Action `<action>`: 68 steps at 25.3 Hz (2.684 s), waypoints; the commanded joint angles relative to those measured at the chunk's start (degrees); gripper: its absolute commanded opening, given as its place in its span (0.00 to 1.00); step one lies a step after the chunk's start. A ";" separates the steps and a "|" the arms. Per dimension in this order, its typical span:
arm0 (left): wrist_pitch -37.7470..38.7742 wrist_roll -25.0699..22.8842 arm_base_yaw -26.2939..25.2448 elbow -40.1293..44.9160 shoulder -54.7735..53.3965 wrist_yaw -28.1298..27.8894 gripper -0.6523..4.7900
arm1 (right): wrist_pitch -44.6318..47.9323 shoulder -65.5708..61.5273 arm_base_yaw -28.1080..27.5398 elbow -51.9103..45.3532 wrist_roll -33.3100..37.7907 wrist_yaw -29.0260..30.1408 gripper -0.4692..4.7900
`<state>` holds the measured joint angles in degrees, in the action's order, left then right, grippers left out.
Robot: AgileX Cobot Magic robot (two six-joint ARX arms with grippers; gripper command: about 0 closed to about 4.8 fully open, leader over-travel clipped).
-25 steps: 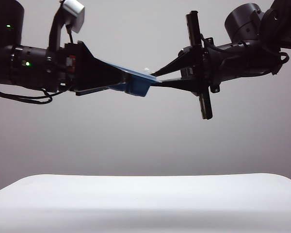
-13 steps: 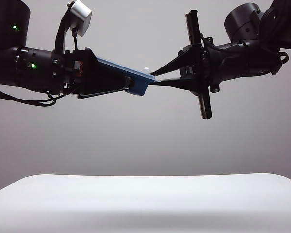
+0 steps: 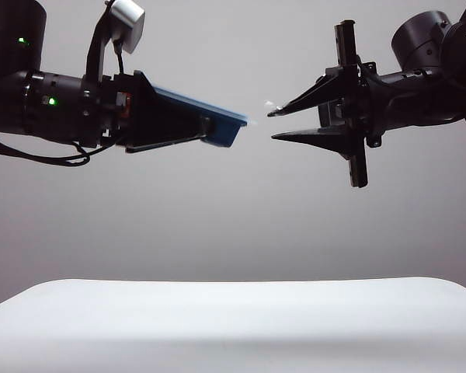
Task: Pick up the ice cube tray, remove its lid, and then place both the tray and the lid back on the table.
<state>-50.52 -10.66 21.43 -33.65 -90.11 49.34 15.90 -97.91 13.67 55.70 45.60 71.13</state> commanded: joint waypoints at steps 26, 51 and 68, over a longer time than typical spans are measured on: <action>2.01 0.00 0.35 -0.15 0.15 -3.02 0.44 | 1.07 0.24 5.31 0.26 2.23 -0.55 0.07; 3.08 0.11 0.33 -0.11 0.26 -1.49 0.44 | -2.49 0.22 2.56 7.28 0.66 2.86 0.30; 3.30 0.13 1.05 -0.11 0.17 0.00 0.46 | -1.92 0.09 6.71 7.32 0.83 -2.25 0.08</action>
<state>-46.22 -10.57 22.30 -33.65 -90.17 48.71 13.06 -97.95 20.40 62.89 46.72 69.45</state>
